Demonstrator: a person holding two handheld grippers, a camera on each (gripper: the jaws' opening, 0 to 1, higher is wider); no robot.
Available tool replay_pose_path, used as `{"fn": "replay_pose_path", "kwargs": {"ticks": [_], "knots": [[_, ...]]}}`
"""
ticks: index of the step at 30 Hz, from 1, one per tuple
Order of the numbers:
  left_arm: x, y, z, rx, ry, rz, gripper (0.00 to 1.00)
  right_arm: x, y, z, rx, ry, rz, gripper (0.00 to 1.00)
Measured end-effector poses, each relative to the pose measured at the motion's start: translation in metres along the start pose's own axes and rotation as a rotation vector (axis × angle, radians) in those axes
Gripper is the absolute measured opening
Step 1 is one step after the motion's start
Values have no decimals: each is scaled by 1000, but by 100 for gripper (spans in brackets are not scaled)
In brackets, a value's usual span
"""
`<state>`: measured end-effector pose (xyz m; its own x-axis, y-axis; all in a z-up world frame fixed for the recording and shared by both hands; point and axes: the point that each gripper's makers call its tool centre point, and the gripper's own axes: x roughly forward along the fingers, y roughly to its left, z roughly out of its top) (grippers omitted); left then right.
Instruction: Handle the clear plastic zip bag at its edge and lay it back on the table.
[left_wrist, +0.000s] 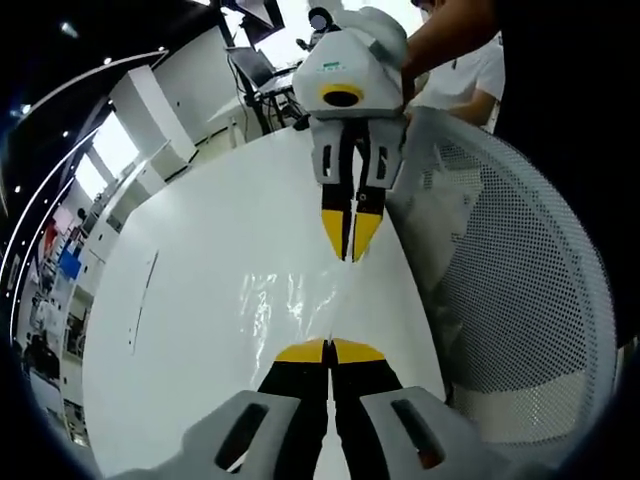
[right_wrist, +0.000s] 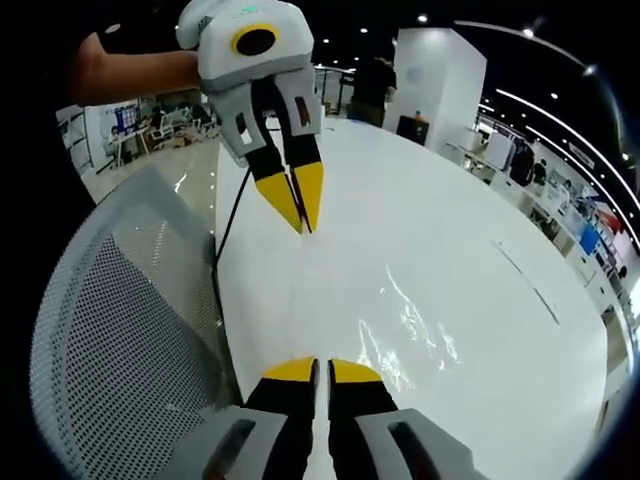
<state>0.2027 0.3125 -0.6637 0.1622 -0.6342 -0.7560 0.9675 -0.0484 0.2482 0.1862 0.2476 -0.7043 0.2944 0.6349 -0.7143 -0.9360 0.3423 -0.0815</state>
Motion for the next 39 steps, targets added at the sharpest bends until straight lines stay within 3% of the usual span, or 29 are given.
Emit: {"fn": "replay_pose_path", "kwargs": {"ticks": [12,24,39], "knots": [[-7,2,12,34,-43,36,3,-1,-4,2,10,2,-14,0],[-15,6,20,89,-38,52,9,-1,-7,7,7,2,-24,0],[-14,1,37,136,-61,34,10,1,-11,8,29,23,-29,0]]}}
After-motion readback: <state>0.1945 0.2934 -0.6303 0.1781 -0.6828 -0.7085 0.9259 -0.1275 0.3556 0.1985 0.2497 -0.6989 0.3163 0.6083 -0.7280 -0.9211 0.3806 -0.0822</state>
